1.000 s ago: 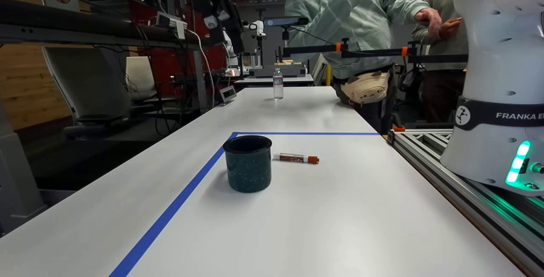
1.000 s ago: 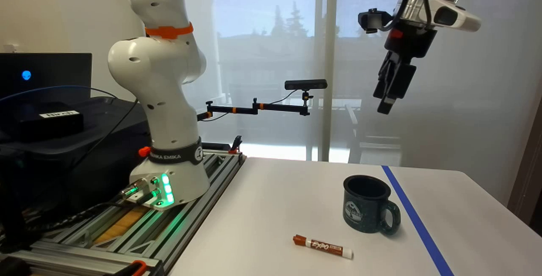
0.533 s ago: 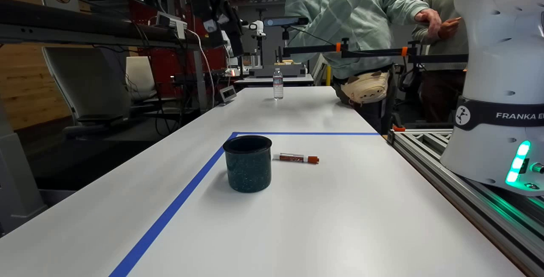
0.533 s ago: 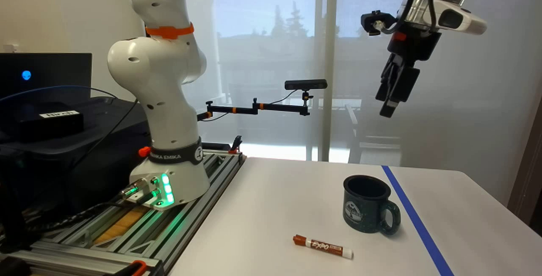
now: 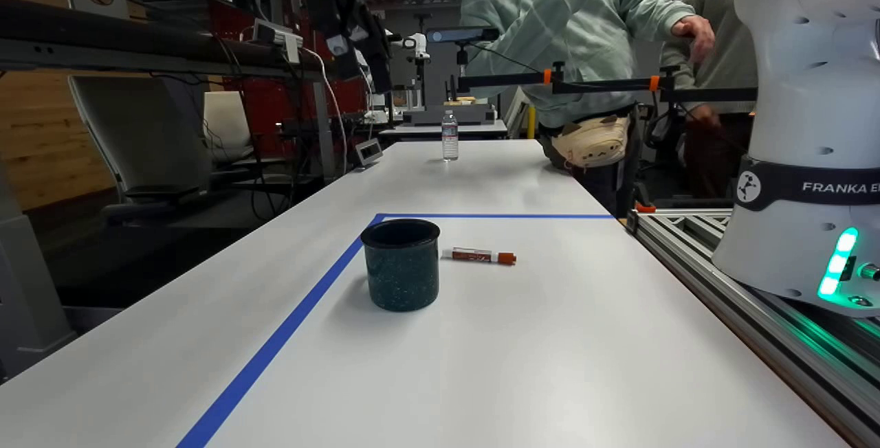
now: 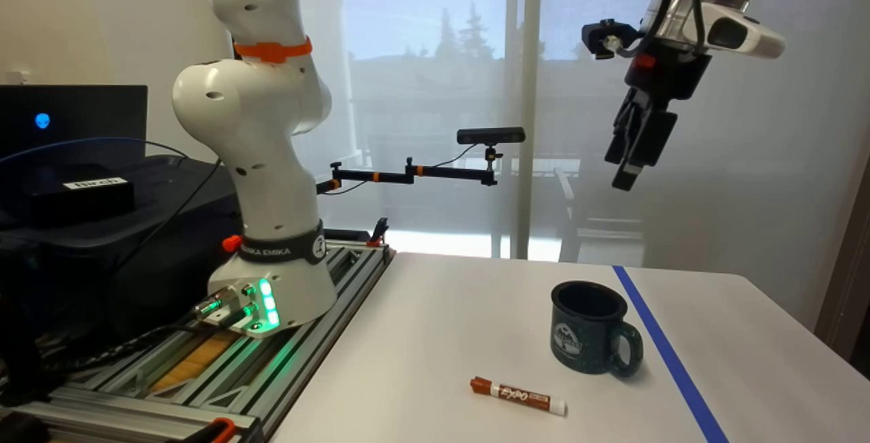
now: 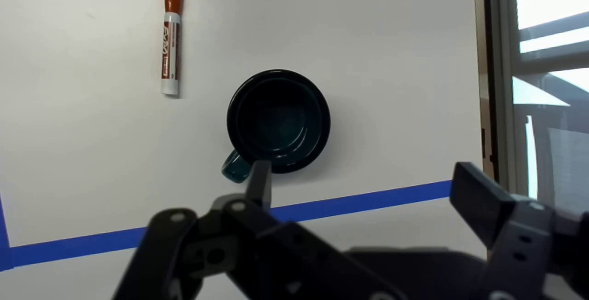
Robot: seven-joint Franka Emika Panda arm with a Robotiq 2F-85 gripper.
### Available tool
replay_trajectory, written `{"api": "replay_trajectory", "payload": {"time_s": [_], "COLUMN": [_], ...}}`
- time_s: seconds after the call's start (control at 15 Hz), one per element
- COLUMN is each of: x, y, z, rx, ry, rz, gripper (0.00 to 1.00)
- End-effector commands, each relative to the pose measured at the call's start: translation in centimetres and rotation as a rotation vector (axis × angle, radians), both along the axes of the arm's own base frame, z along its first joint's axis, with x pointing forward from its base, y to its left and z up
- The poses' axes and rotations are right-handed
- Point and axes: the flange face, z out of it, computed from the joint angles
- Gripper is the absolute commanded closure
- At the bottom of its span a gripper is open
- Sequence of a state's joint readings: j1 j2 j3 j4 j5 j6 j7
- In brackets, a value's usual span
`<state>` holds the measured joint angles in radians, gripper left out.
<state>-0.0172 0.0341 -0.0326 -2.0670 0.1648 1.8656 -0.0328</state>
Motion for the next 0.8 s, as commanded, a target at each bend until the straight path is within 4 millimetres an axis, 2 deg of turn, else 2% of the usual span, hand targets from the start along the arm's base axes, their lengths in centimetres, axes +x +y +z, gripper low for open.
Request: {"api": "replay_trajectory", "payload": {"time_s": [0.0,0.73], "x": [0.59,0.88], "y": [-0.05,0.21], "z": [0.39,-0.23], "rx": [-0.011,-0.052], "ry": [-0.017,-0.043], "rz": [0.012,0.027], "gripper": [0.00,0.00]}}
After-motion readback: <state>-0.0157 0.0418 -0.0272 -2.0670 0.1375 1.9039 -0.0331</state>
